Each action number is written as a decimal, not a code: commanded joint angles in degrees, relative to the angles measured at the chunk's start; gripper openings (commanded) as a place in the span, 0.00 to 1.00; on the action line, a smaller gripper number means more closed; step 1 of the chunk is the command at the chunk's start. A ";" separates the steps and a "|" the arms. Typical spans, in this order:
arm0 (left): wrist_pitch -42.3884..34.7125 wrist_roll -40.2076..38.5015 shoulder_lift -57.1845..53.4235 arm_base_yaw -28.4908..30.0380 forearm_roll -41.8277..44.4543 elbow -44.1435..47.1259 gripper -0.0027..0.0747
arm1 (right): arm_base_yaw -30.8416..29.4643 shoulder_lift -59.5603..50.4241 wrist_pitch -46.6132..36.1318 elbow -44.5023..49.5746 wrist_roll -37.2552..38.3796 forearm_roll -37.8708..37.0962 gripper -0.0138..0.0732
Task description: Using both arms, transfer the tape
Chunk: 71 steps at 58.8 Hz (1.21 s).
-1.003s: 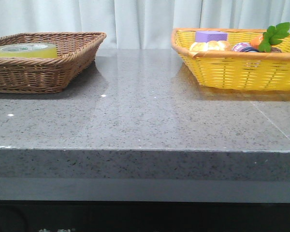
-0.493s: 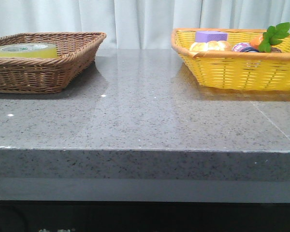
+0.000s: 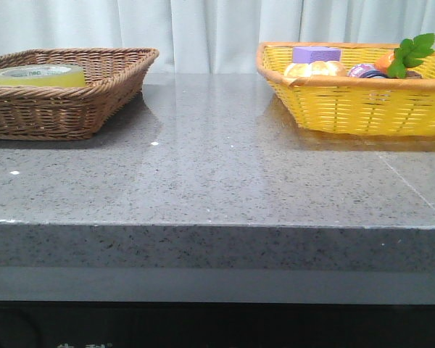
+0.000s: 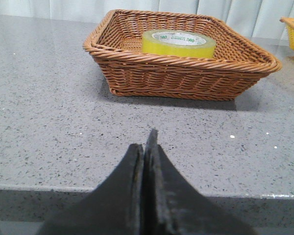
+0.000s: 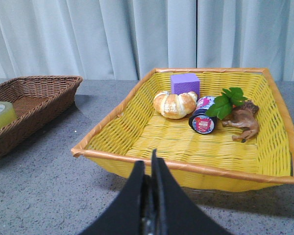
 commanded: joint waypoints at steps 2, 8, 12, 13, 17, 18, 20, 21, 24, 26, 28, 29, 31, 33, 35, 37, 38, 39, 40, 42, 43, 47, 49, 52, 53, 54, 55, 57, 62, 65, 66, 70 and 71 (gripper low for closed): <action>-4.98 -0.55 -1.12 0.03 -0.58 2.36 0.01 | -0.43 0.45 -5.02 -1.39 -0.26 -0.39 0.06; -4.98 -0.55 -1.12 0.03 -0.58 2.36 0.01 | -0.43 0.45 -5.02 -1.39 -0.26 -0.39 0.06; -4.98 -0.55 -1.12 0.03 -0.58 2.36 0.01 | -0.43 0.45 -5.02 -1.39 -0.26 -0.39 0.06; -4.98 -0.55 -1.12 0.03 -0.58 2.36 0.01 | -0.43 0.45 -5.02 -1.39 -0.26 -0.39 0.06; -4.98 -0.55 -1.12 0.03 -0.58 2.36 0.01 | -0.43 0.45 -5.02 -1.39 -0.26 -0.39 0.06; -4.98 -0.55 -1.12 0.03 -0.58 2.36 0.01 | -0.43 0.45 -5.02 -1.39 -0.26 -0.39 0.06; -4.98 -0.55 -1.12 0.03 -0.58 2.36 0.01 | -0.43 0.39 -5.02 -1.39 -0.33 -0.56 0.06; -4.98 -0.55 -1.12 0.03 -0.58 2.36 0.01 | -0.43 0.39 -5.02 -1.23 -0.33 -0.96 0.06; -4.98 -0.55 -1.12 0.03 -0.58 2.36 0.01 | -0.66 0.24 -5.42 -0.71 -0.38 -2.25 0.06; -4.98 -0.55 -1.12 0.03 -0.58 2.36 0.01 | -0.86 0.13 -5.98 -0.04 -0.38 -2.45 0.06; -4.98 -0.55 -1.12 0.03 -0.58 2.36 0.01 | -1.05 0.02 -6.42 0.71 -0.38 -2.45 0.06; -4.98 -0.55 -1.12 0.03 -0.58 2.36 0.01 | -1.16 -0.05 -6.82 1.36 -0.46 -2.45 0.06; -4.98 -0.55 -1.12 0.03 -0.58 2.36 0.01 | -1.54 -0.40 -7.32 2.38 -0.89 -2.45 0.06; -4.98 -0.55 -1.12 0.03 -0.58 2.36 0.01 | -2.09 -1.06 -8.05 3.86 -1.32 -2.31 0.06; -4.98 -0.55 -1.12 0.03 -0.58 2.36 0.01 | -2.80 -2.08 -8.60 5.59 -1.99 -1.98 0.06; -4.98 -0.55 -1.12 0.03 -0.58 2.36 0.01 | -3.68 -3.34 -9.49 7.41 -2.96 -1.29 0.06; -4.98 -0.55 -1.12 0.03 -0.58 2.36 0.01 | -4.04 -3.91 -9.68 8.17 -3.34 -0.97 0.06; -4.98 -0.55 -1.12 0.03 -0.58 2.36 0.01 | -4.64 -4.86 -9.89 9.31 -3.77 -0.44 0.06; -4.98 -0.55 -1.12 0.03 -0.58 2.36 0.01 | -5.05 -5.54 -9.89 10.07 -4.26 -0.08 0.06; -4.98 -0.55 -1.12 0.03 -0.58 2.36 0.01 | -5.83 -6.99 -9.82 11.87 -4.67 0.74 0.06; -4.98 -0.55 -1.12 0.03 -0.58 2.36 0.01 | -6.39 -8.12 -9.75 12.59 -5.09 1.30 0.06; -4.98 -0.55 -1.12 0.03 -0.58 2.36 0.01 | -7.81 -11.57 -9.26 15.98 -5.82 2.48 0.06; -4.98 -0.55 -1.12 0.03 -0.58 2.36 0.01 | -8.44 -13.46 -9.08 17.20 -5.84 3.04 0.06; -4.98 -0.55 -1.12 0.03 -0.58 2.36 0.01 | -9.09 -15.99 -8.60 19.12 -5.84 3.78 0.06; -4.98 -0.55 -1.12 0.03 -0.58 2.36 0.01 | -9.29 -16.68 -8.60 19.85 -5.84 3.97 0.06; -4.98 -0.55 -1.12 0.03 -0.58 2.36 0.01 | -9.36 -17.70 -8.12 20.20 -5.84 4.04 0.06; -4.98 -0.55 -1.12 0.03 -0.58 2.36 0.01 | -9.42 -18.37 -7.17 20.20 -5.84 4.10 0.06; -4.98 -0.55 -1.12 0.03 -0.58 2.36 0.01 | -9.55 -18.48 -5.17 19.95 -5.84 4.09 0.06; -4.98 -0.55 -1.01 0.03 -0.58 2.36 0.01 | -9.55 -18.02 -3.87 20.02 -5.84 4.09 0.06; -4.98 -0.55 -1.01 0.03 -0.58 2.36 0.01 | -9.55 -18.13 -3.24 20.02 -5.84 4.09 0.06; -4.98 -0.55 -1.01 0.03 -0.58 2.36 0.01 | -9.55 -18.13 -3.12 20.02 -5.84 4.09 0.06; -4.98 -0.55 -1.01 0.03 -0.58 2.36 0.01 | -9.55 -18.33 -2.49 20.02 -5.84 4.09 0.06; -4.98 -0.55 -1.01 0.03 -0.58 2.36 0.01 | -9.55 -18.33 -2.40 20.02 -5.84 4.09 0.06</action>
